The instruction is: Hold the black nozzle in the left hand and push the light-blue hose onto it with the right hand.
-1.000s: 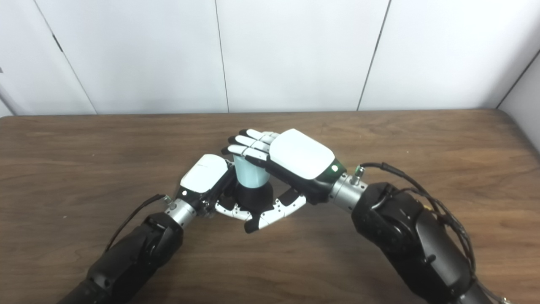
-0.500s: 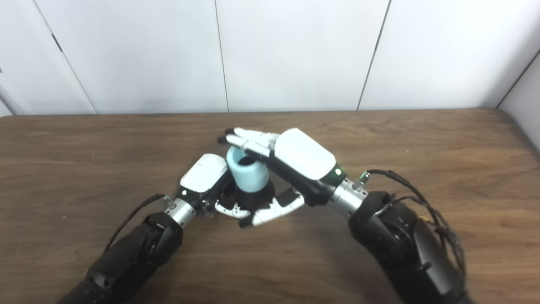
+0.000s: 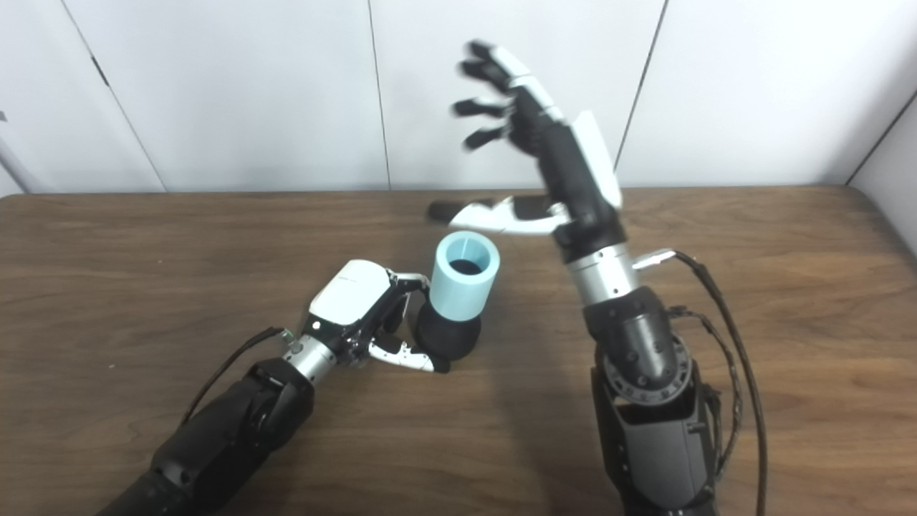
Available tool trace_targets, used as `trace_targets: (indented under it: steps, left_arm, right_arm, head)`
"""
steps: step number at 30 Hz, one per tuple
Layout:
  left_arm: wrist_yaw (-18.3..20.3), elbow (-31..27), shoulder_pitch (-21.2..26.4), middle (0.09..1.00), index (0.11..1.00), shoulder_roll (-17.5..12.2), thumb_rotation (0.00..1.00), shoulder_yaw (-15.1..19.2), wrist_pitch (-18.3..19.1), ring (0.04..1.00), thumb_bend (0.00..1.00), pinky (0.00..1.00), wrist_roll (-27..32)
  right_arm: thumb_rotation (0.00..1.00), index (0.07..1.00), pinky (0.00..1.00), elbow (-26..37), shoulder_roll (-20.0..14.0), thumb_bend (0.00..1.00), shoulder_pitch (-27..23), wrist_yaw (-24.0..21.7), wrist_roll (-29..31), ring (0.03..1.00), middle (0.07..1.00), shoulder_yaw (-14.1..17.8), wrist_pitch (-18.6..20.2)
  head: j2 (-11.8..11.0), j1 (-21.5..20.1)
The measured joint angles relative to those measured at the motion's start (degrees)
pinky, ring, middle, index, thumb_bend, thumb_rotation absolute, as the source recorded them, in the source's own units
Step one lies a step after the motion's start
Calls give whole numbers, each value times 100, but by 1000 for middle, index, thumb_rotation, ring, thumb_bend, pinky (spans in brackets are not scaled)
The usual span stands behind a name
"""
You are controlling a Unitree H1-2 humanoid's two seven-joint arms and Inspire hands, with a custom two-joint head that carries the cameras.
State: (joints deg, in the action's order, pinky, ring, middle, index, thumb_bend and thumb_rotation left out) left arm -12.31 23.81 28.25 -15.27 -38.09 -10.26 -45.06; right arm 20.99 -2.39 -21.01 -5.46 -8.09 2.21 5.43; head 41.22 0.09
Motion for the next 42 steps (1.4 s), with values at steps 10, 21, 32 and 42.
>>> trace_targets:
  steps: [10,21,32,42]
  left_arm:
    - [0,-3,-2,453,521,-3,0,0,2,401,502,343,0]
    - [-4,4,-4,455,520,-3,0,3,2,401,502,342,-2]
    - [-8,17,-4,450,525,-16,0,9,5,401,501,354,-2]
    - [-7,13,-5,451,523,-22,0,7,18,399,502,333,-3]
  right_arm:
    - [579,881,610,-195,-236,703,32,124,151,770,858,104,-5]
    - [406,898,652,-708,-481,606,674,82,660,767,876,311,-126]
    - [68,873,583,-981,-826,539,1239,-129,959,714,838,270,198]
    - [91,745,444,-777,-567,611,1454,-111,1006,568,723,65,630]
  head:
    - [18,-9]
    - [18,0]
    - [9,18]
    - [35,26]
